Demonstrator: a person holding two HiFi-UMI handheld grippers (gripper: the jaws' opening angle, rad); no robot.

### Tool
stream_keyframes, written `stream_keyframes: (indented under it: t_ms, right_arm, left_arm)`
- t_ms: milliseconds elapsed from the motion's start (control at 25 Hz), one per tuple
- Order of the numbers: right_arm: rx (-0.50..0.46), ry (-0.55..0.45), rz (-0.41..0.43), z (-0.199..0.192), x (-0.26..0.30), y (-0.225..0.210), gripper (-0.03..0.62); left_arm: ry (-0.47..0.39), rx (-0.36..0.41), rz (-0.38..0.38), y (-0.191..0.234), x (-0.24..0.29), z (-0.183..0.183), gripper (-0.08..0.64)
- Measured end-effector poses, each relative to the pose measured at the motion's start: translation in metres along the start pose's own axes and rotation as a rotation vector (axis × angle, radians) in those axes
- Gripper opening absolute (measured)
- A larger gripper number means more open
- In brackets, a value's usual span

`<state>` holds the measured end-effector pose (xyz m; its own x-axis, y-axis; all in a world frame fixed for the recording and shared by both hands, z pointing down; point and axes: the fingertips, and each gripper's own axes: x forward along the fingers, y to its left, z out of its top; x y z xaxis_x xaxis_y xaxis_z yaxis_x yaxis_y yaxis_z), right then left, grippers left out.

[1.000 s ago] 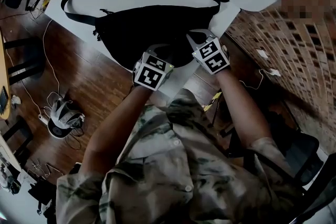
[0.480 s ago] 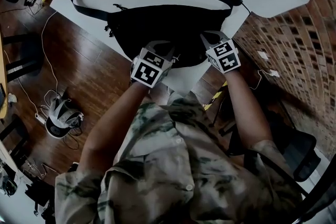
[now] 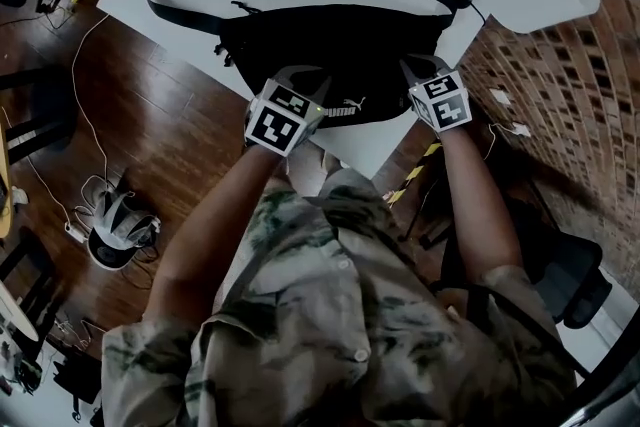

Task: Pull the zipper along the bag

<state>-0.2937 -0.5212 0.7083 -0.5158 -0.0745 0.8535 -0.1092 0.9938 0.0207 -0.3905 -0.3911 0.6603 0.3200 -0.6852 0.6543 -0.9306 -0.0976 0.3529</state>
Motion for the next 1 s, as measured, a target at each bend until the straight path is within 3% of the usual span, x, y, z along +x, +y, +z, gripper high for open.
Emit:
stream_keyframes:
  t_ms: [120, 480, 840, 1000]
  right_arm:
    - [0.025, 0.007, -0.025, -0.001, -0.001, -0.001, 0.004]
    - [0.065, 0.051, -0.069, -0.005, -0.002, -0.004, 0.004]
    - [0.073, 0.108, -0.139, -0.001, -0.007, -0.004, 0.004]
    - [0.087, 0.086, -0.179, 0.000, -0.009, -0.007, 0.005]
  left_arm:
    - [0.011, 0.024, -0.010, 0.011, -0.014, -0.008, 0.025]
    - [-0.001, -0.006, -0.006, 0.040, -0.046, -0.032, 0.025]
    - [-0.043, -0.006, -0.006, 0.067, -0.073, -0.048, 0.025]
    - [-0.079, 0.006, -0.038, 0.069, -0.079, -0.050, 0.028]
